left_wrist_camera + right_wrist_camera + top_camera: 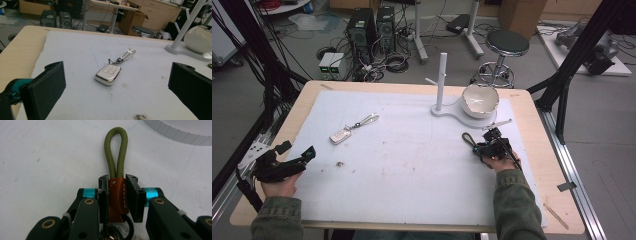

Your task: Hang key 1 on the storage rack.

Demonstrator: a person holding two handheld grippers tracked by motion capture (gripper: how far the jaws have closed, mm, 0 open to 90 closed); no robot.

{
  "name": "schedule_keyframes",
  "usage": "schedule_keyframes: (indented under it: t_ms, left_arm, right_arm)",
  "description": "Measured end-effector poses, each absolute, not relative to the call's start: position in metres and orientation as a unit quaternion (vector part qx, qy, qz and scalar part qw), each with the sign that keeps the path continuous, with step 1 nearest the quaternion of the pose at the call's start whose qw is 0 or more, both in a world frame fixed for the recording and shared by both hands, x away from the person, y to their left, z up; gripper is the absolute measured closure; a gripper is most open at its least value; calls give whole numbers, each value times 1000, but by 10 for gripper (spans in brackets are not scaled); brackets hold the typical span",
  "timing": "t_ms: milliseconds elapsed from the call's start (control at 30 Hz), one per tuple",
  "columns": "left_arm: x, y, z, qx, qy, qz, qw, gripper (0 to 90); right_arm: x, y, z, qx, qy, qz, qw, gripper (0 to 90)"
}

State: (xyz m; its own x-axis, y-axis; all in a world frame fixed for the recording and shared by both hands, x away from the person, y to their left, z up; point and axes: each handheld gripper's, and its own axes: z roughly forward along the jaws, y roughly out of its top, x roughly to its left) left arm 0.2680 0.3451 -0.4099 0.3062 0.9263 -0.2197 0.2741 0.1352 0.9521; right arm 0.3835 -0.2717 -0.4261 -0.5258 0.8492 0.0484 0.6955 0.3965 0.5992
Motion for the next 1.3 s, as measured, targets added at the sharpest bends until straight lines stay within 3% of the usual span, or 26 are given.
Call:
schedule_keyframes:
  t_ms: [933,1300]
  left_arm:
    - [268,345,-410,590,511,292,553,17]
    - [268,345,-410,590,511,292,553,17]
  right_arm:
    - [375,-289,-404,495,778,375,97,746]
    - [374,-282,-367,470,775,405,118,747]
